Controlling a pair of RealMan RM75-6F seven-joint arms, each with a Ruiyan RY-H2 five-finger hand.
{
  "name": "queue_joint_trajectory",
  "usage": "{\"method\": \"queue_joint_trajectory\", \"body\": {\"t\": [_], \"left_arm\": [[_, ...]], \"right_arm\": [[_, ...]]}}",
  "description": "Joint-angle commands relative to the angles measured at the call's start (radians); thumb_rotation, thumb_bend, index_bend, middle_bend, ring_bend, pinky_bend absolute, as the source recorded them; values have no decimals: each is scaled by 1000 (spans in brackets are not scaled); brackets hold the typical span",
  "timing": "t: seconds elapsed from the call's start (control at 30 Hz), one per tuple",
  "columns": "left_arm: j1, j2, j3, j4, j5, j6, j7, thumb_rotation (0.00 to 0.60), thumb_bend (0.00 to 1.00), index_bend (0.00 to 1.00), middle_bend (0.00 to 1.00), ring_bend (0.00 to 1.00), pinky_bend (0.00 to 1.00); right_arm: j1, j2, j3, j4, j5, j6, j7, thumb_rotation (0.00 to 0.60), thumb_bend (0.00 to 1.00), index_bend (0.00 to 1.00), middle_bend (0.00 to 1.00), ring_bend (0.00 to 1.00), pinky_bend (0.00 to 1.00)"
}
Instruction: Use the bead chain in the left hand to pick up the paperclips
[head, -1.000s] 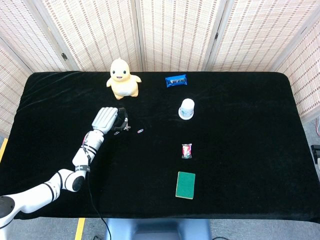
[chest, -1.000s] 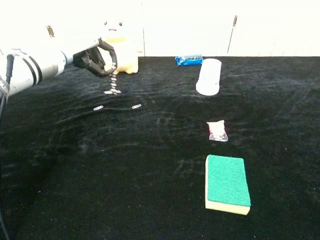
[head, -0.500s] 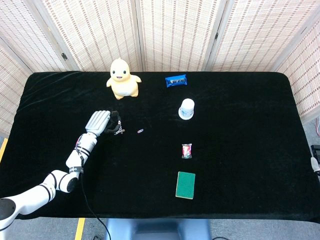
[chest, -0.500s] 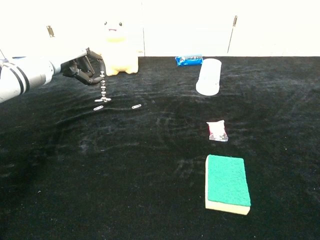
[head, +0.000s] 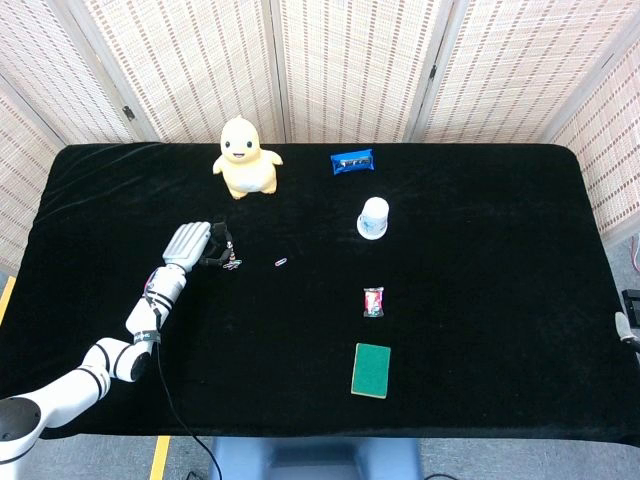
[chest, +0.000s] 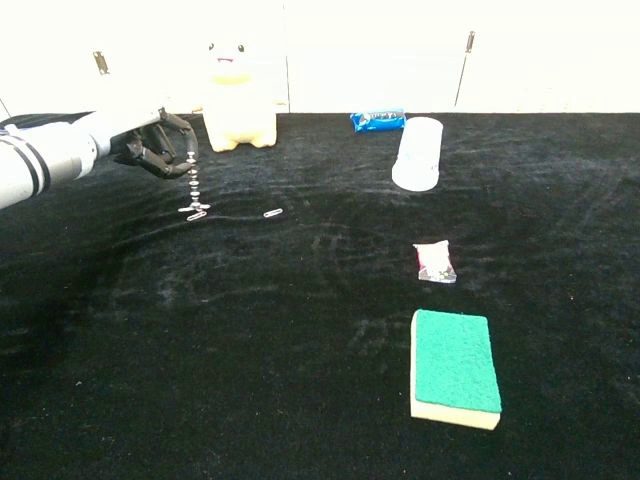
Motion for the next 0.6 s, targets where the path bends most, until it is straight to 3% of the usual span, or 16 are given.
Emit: {"method": "queue_joint_trajectory", "body": {"t": [0.03,0.6], "left_arm": [[5,-9,10,14,10,1,-11,600,544,764,1000,1000,1000],[17,-6,15,24,22,30,-26,600,544,764,1000,1000,1000]], "right_arm": [[-1,0,0,1,-1,2,1,600,353,0,33,71,0],[6,-2,-9,5,-12,-11,-1,600,353,0,33,70,0]]}}
